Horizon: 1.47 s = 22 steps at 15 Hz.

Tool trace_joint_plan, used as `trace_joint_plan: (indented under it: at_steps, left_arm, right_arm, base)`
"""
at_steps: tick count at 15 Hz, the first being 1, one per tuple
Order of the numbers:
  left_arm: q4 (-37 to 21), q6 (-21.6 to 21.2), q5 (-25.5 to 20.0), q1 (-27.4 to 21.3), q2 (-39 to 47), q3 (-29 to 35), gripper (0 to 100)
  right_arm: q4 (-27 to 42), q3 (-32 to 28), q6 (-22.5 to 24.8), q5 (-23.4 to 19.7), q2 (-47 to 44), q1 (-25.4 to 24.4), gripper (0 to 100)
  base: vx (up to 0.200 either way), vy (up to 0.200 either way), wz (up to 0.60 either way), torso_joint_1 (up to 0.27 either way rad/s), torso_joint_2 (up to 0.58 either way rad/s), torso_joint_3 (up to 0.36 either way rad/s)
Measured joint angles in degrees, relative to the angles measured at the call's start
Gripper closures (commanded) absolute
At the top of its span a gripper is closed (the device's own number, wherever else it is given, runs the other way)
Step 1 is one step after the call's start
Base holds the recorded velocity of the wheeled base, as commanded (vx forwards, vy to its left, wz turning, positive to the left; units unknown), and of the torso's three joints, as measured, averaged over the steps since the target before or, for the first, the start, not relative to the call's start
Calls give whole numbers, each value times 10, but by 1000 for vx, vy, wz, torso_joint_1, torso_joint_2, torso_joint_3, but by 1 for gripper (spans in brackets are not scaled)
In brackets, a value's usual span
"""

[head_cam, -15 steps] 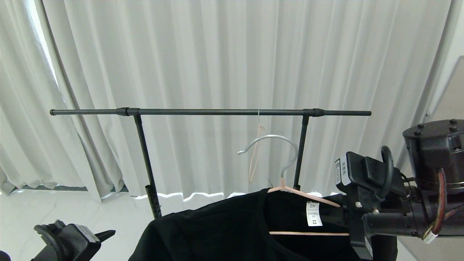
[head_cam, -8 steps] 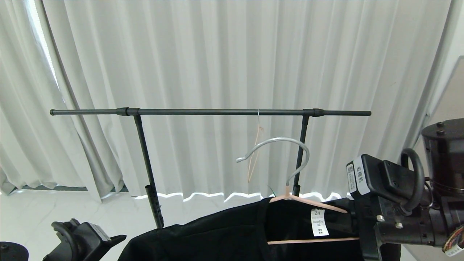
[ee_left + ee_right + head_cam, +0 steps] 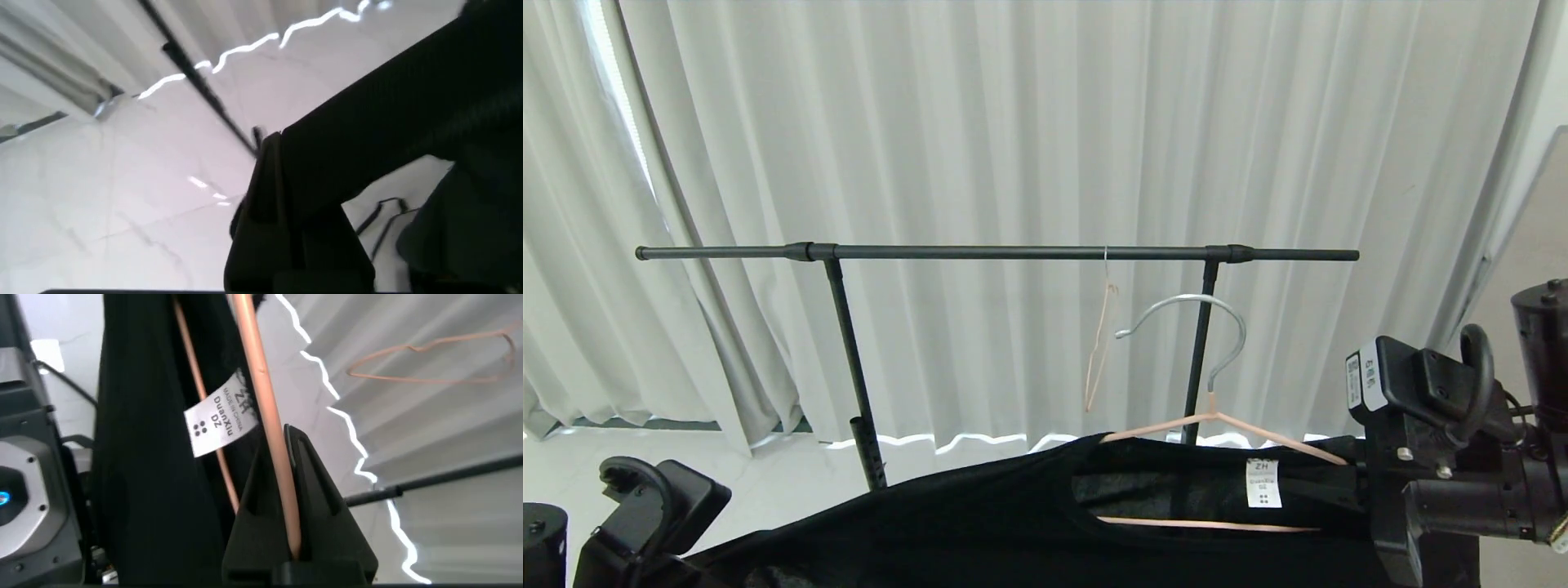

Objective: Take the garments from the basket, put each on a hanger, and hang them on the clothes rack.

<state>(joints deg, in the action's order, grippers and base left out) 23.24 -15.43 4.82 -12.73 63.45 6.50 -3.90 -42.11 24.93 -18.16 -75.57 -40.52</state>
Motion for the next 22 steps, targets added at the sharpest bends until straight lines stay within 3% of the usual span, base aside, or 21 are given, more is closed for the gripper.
trace_joint_plan:
  at_steps: [9,10,14,16,19,22]
  left_arm:
    - [0,-15,-2,-35,6,31,100]
    - [0,-15,-3,-36,5,31,0]
    - [0,-12,-13,-55,0,33,0]
    - [0,11,-71,-71,-14,37,0]
    - [0,39,-92,-81,-28,61,0]
    - [1,67,-77,-80,-15,106,0]
  right_arm:
    - [0,1,-1,2,3,11,100]
    - [0,1,-1,2,3,12,100]
    - [1,1,-1,4,3,27,100]
    - [13,1,0,13,3,48,100]
    - [59,0,-7,82,5,79,100]
    - [91,-2,-84,168,5,95,100]
  base:
    - [0,0,0,0,0,0]
    - [0,0,0,0,0,0]
    - [0,0,0,0,0,0]
    - [0,0,0,0,0,0]
    - [0,0,0,0,0,0]
    - [0,0,0,0,0,0]
